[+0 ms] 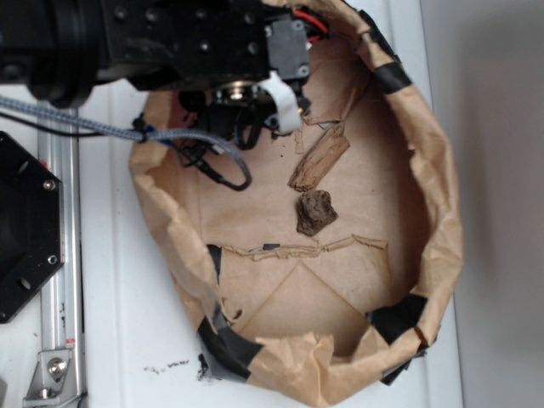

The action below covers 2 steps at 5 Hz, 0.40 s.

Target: Grab the yellow duck.

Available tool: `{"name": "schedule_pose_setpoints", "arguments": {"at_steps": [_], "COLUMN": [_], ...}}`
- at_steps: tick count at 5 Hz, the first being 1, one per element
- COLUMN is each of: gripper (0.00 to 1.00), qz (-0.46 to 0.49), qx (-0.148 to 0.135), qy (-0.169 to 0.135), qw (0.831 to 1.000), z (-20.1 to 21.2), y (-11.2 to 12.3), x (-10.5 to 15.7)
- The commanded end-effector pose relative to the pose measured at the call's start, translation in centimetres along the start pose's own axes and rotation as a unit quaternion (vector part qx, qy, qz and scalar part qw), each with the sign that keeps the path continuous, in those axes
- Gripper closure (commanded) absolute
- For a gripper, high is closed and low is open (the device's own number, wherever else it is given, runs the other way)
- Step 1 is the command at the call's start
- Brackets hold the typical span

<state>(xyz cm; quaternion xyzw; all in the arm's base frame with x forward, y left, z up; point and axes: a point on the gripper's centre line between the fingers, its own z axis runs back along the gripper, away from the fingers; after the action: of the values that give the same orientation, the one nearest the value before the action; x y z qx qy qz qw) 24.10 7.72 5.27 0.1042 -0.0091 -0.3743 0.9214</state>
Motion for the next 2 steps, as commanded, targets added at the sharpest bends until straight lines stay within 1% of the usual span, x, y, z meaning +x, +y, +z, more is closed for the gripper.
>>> {"name": "schedule_pose_setpoints", "arguments": {"at_steps": [1,2], "gripper": [0.0,0.0], "qz": [-0.014,-0.006], "qx": [0.024,0.028], "qy": [-0.029,-0.017], "qw": [0.999,0.999], "z": [2.0,1.0], "y": [-0.6,0.1], "x": [1.0,0.7]}}
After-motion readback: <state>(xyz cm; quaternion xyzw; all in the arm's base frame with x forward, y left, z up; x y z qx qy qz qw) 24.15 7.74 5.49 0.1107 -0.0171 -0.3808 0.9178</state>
